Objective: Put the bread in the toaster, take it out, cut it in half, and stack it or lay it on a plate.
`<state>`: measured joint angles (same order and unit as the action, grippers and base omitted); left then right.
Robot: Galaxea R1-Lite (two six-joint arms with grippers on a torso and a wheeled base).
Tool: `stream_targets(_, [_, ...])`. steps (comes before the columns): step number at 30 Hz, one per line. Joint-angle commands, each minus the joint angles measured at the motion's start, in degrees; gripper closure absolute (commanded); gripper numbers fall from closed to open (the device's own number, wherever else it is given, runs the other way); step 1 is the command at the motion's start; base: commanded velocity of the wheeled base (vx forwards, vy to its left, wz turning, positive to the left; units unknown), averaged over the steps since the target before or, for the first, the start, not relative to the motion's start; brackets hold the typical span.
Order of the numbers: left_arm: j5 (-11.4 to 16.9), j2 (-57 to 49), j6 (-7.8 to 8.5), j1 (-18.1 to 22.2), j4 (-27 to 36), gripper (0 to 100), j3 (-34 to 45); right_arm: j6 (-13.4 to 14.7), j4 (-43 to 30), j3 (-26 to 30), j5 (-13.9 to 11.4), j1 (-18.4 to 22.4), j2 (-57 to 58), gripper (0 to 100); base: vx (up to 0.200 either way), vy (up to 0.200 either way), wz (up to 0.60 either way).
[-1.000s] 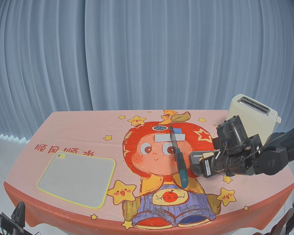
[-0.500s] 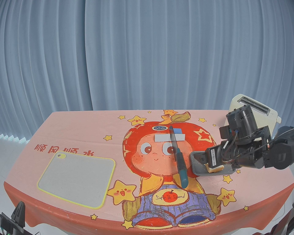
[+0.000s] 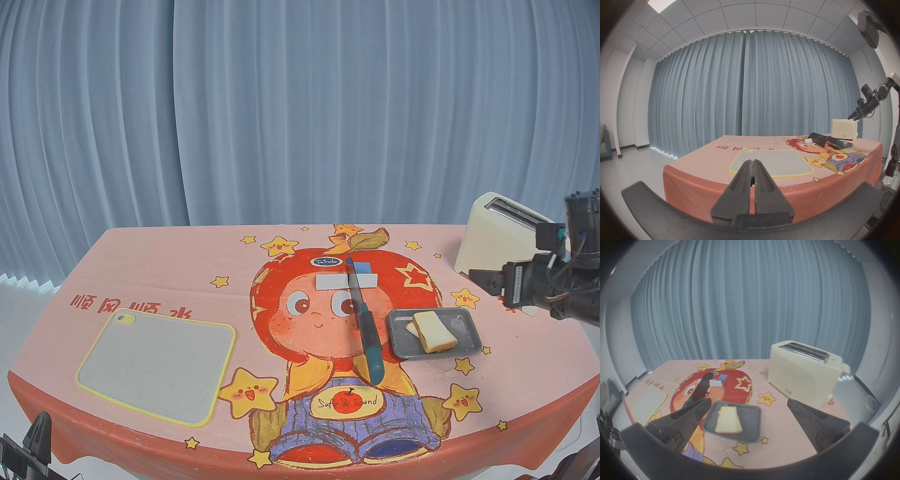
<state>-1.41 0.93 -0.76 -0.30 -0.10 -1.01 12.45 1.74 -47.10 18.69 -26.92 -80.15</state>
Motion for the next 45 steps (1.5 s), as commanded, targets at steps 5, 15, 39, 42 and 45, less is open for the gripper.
stream_targets(5, [0.1, -0.3, -0.04, 0.0, 0.0, 100, 1.0, 0.2, 0.0, 9.5, -0.5, 9.4, 17.7, 0, 0.0, 0.0, 0.0])
stream_targets(15, [0.2, -0.3, -0.12, 0.0, 0.0, 0, 1.0, -0.4, -0.2, 19.8, -3.0, 13.9, 36.9, 0, 0.0, 0.0, 0.0])
stream_targets(39, [0.3, -0.3, -0.12, 0.0, 0.0, 0, 1.0, -12.9, 0.0, 46.5, -12.4, 24.2, 76.6, 0, 0.0, 0.0, 0.0])
stream_targets(42, [0.3, -0.3, -0.12, 0.0, 0.0, 0, 1.0, -10.3, 0.1, 47.1, -15.0, 26.0, 78.4, 0, 0.0, 0.0, 0.0])
stream_targets(45, [0.3, -0.3, -0.12, 0.0, 0.0, 0, 1.0, -9.1, -2.8, 46.8, -16.8, 26.9, 80.2, 0, 0.0, 0.0, 0.0])
